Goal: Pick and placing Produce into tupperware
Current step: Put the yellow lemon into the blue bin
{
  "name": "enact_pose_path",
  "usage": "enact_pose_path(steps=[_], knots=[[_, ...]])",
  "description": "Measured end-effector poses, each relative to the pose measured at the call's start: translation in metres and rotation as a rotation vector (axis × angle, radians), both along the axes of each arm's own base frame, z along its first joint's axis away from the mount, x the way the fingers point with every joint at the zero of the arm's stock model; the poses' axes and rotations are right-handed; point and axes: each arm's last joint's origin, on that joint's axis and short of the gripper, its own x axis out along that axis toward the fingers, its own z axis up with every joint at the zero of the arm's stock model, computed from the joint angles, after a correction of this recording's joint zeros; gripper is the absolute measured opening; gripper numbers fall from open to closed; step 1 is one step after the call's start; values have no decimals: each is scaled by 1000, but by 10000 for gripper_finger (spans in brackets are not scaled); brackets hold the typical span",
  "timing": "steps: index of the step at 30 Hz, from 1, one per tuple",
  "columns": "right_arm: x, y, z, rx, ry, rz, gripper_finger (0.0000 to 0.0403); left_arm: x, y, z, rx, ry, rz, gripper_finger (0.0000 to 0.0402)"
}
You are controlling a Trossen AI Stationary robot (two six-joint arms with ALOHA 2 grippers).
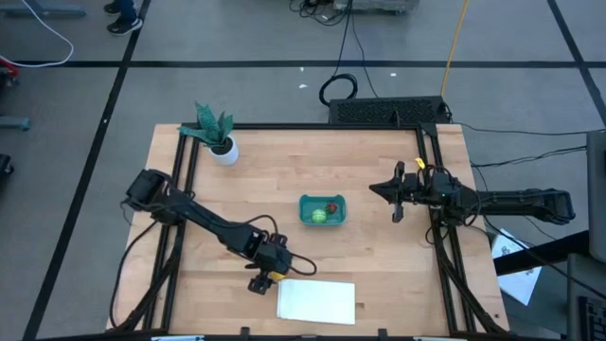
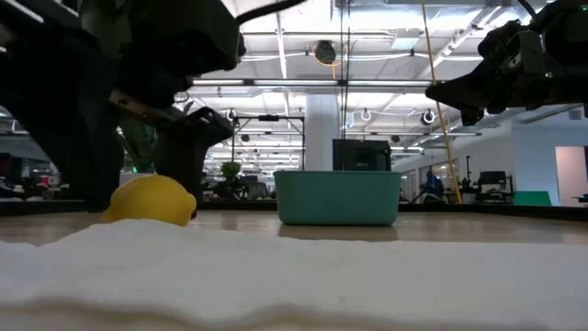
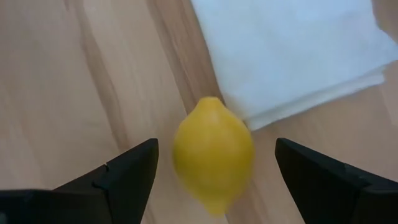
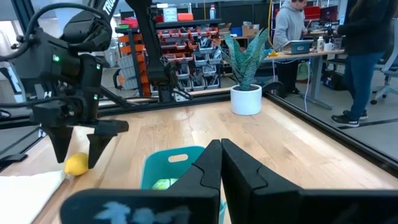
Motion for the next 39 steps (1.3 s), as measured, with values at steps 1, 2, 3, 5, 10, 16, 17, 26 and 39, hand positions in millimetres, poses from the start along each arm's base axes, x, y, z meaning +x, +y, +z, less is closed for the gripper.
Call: enact_pose_path(steps=[1,2,3,5,10,16,17,26,39], knots=[[0,0,0,0,0,0,0,1,0,-3,3,6,-1,328],[0,0,0,0,2,0,0,1,0,-6,7,14,-2,328],[0,0,0,1,3,0,0,1,0,-7,10,20,-2,328],[0,0,0,1,3,0,0,1,-1,-9,12,20,-6,328],[0,0,0,1,4,0,0,3,-1,-12,24,5,-26,328],[0,0,0,1,4,0,0,4,-1,-12,62,-21,-43,328],[0,0,0,1,4,0,0,4,0,-12,63,-20,-43,328],[0,0,0,1,3,0,0,3,0,-12,54,-5,-27,303],[0,0,0,1,4,0,0,0,0,-11,40,27,-42,190]])
